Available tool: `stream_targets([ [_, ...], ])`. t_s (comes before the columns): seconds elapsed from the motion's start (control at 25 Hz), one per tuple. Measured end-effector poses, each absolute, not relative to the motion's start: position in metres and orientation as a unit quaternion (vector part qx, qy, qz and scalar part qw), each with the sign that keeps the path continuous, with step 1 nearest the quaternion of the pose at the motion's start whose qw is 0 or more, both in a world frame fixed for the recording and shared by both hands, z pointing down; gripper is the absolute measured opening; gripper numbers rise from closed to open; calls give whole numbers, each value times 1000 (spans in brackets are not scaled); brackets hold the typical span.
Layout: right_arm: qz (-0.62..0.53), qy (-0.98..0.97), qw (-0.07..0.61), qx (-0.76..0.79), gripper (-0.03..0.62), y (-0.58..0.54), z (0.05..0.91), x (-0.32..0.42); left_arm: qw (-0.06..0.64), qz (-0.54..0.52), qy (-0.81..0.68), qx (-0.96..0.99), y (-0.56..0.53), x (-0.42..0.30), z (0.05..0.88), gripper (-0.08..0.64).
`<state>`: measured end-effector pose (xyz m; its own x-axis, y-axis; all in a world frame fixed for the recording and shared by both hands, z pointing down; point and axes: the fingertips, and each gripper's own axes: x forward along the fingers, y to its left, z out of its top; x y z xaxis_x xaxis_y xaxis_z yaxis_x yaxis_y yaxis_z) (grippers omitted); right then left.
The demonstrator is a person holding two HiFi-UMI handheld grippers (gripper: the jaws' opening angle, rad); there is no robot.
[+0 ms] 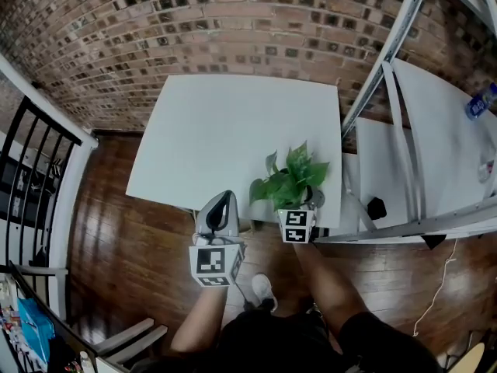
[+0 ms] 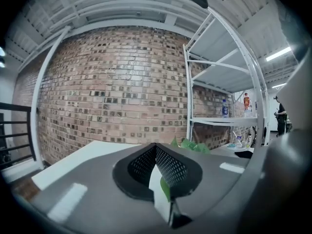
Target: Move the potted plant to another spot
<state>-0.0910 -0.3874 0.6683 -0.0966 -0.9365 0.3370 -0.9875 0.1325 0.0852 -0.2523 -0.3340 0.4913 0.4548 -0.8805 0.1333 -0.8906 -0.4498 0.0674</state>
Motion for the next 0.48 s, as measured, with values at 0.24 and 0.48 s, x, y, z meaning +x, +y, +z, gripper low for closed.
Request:
stream_targets([
  [0.24, 106, -746, 163, 637, 532, -380, 678, -91, 76, 40, -512, 855, -335, -245, 489, 12],
  [0.48, 112, -739, 159, 645, 530, -347, 665, -85, 77, 35, -511, 856, -329, -240, 491, 12],
])
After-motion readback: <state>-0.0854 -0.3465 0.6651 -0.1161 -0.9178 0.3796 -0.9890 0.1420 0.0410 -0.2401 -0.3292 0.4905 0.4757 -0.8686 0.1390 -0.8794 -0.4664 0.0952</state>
